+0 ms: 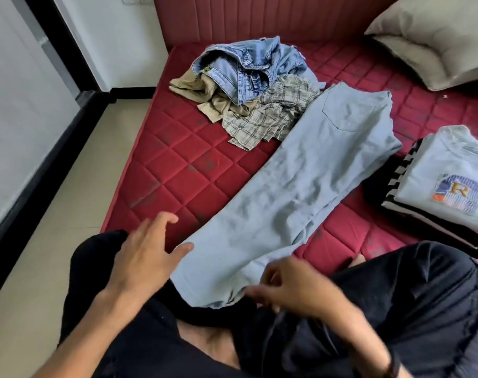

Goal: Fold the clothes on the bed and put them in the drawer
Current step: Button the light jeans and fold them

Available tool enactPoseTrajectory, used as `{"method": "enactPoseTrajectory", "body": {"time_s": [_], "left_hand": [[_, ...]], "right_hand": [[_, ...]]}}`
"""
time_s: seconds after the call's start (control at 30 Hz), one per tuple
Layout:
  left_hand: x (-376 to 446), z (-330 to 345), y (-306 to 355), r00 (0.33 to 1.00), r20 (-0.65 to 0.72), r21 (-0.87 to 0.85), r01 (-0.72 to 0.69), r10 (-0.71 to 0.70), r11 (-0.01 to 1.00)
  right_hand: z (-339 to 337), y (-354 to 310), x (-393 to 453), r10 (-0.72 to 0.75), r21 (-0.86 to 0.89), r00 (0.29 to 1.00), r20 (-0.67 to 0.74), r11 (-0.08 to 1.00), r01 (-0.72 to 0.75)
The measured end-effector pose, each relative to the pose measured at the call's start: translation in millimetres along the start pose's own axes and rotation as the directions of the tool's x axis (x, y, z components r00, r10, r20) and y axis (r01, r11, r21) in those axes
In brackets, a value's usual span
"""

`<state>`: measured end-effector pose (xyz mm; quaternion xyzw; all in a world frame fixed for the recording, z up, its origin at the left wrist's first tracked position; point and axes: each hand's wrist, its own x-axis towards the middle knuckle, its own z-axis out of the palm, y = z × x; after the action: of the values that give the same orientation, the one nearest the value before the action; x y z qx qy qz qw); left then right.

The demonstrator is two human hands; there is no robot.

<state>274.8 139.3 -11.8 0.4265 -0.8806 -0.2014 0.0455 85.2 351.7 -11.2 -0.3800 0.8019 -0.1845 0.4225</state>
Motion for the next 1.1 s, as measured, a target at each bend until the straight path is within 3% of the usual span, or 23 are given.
{"method": "enactPoseTrajectory", "body": {"time_s": [0.03, 0.07, 0.13, 0.2, 0.27, 0.33, 0.5, 0.63, 0.77, 0.8, 0.87, 0.93, 0.97, 1.0, 1.07, 1.1], "left_hand": [[-4, 4, 12, 0.985, -0.114, 0.077, -0.125, 0.133, 0.989], [-10, 6, 31, 0.966, -0.137, 0.081, -0.211, 0.221, 0.974], [-21, 26, 57, 0.969, -0.021, -0.016, -0.248, 0.247, 0.969], [-29, 54, 68, 0.964, 0.121, -0.024, -0.237, 0.238, 0.971], [-34, 76, 71, 0.956, 0.199, -0.022, -0.216, 0.216, 0.976], [-40, 86, 68, 0.945, 0.272, 0.034, -0.197, 0.18, 0.98], [-46, 76, 68, 0.934, 0.292, 0.18, -0.265, 0.206, 0.947], [-51, 64, 72, 0.933, 0.225, 0.151, -0.317, 0.279, 0.936], [-58, 50, 77, 0.921, 0.283, 0.008, -0.283, 0.269, 0.959], [-60, 47, 82, 0.906, 0.322, -0.013, -0.285, 0.274, 0.958], [-60, 50, 86, 0.863, 0.424, -0.013, -0.296, 0.273, 0.955], [-48, 54, 83, 0.859, 0.47, -0.047, -0.205, 0.203, 0.978], [-38, 58, 75, 0.9, 0.401, -0.098, -0.144, 0.172, 0.985], [-25, 62, 63, 0.957, 0.244, -0.096, -0.135, 0.155, 0.986], [3, 65, 41, 0.993, -0.006, 0.157, -0.118, 0.121, 0.981], [15, 67, 28, 0.998, 0.016, 0.263, -0.056, 0.053, 0.963]], "right_hand": [[-22, 9, 10, -0.029, -0.087, 0.996, -0.088, 0.996, 0.021], [-45, 20, 22, -0.058, -0.11, 0.988, -0.143, 0.993, 0.042], [-85, 47, 55, -0.103, -0.163, 0.959, -0.265, 0.985, 0.061], [-114, 78, 92, -0.161, -0.404, 0.904, -0.396, 0.914, -0.015], [-128, 105, 119, -0.231, -0.63, 0.889, -0.395, 0.772, -0.079], [-130, 124, 136, -0.297, -0.711, 0.897, -0.328, 0.703, -0.027], [-124, 128, 150, -0.338, -0.664, 0.851, -0.402, 0.747, -0.017], [-124, 124, 142, -0.265, -0.543, 0.772, -0.578, 0.831, -0.121], [-135, 125, 122, -0.166, -0.409, 0.715, -0.679, 0.895, -0.18], [-137, 128, 122, -0.139, -0.397, 0.727, -0.673, 0.897, -0.196], [-135, 131, 123, -0.075, -0.423, 0.818, -0.57, 0.88, -0.215], [-124, 131, 122, -0.069, -0.527, 0.892, -0.447, 0.826, -0.2], [-116, 130, 120, -0.093, -0.604, 0.903, -0.419, 0.771, -0.201], [-108, 127, 116, -0.15, -0.678, 0.908, -0.391, 0.714, -0.174], [-86, 116, 105, -0.339, -0.771, 0.908, -0.247, 0.636, 0.028], [-72, 109, 99, -0.43, -0.77, 0.89, -0.155, 0.617, 0.164]]}}
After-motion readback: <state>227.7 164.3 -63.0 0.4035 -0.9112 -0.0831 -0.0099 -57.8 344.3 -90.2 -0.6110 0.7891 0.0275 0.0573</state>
